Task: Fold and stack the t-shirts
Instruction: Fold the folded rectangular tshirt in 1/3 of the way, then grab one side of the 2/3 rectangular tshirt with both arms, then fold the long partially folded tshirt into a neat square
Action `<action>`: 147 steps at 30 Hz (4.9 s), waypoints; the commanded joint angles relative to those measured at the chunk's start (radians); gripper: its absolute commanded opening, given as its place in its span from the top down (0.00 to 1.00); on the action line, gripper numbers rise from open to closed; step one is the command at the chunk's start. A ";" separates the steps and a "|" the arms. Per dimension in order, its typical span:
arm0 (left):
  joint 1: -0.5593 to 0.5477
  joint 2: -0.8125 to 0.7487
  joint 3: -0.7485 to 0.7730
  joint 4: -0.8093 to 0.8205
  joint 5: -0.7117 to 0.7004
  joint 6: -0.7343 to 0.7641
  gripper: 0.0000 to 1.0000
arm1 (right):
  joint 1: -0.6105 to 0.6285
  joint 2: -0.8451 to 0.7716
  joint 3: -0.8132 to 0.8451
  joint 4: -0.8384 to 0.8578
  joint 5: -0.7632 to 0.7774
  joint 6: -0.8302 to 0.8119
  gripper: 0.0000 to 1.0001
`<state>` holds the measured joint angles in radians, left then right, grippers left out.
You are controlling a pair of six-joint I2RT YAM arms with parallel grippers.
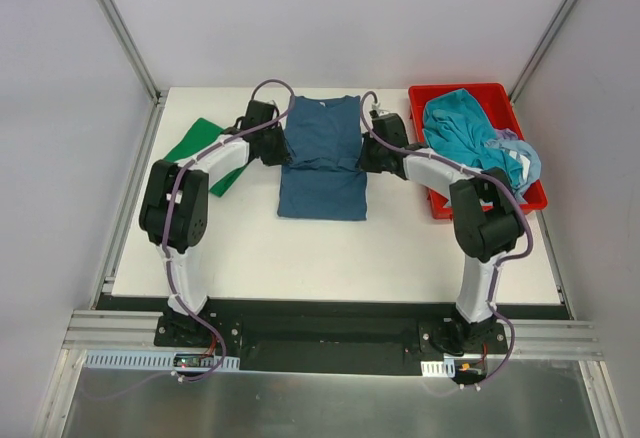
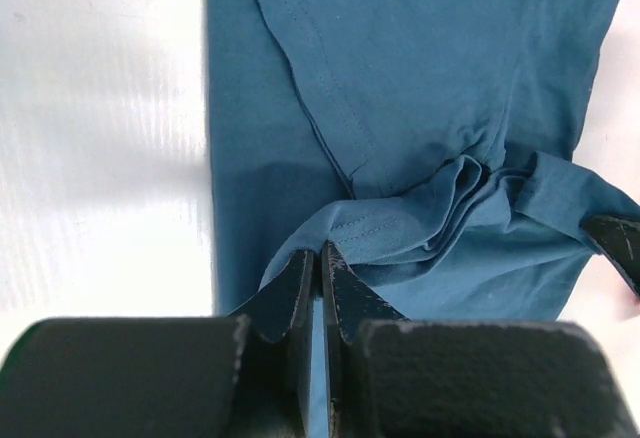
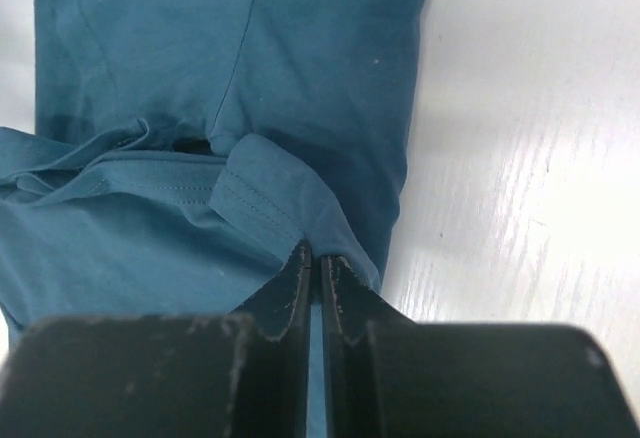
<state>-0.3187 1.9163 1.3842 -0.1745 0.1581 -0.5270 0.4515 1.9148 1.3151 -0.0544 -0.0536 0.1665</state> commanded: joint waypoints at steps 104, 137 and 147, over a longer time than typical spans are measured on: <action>-0.006 -0.236 -0.479 0.036 0.198 -0.060 1.00 | 0.021 -0.201 -0.407 0.016 -0.302 0.028 1.00; -0.022 -1.183 -0.628 -0.123 -0.074 -0.143 1.00 | 0.039 -0.722 -0.349 0.008 -0.689 0.128 1.00; -0.017 -0.984 -0.531 -0.123 -0.291 -0.139 1.00 | -0.051 -0.446 -0.238 0.189 -0.749 0.241 1.00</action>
<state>-0.3347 0.8730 0.7815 -0.3058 -0.0063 -0.6666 0.4412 1.4010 1.0122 0.0139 -0.7662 0.3504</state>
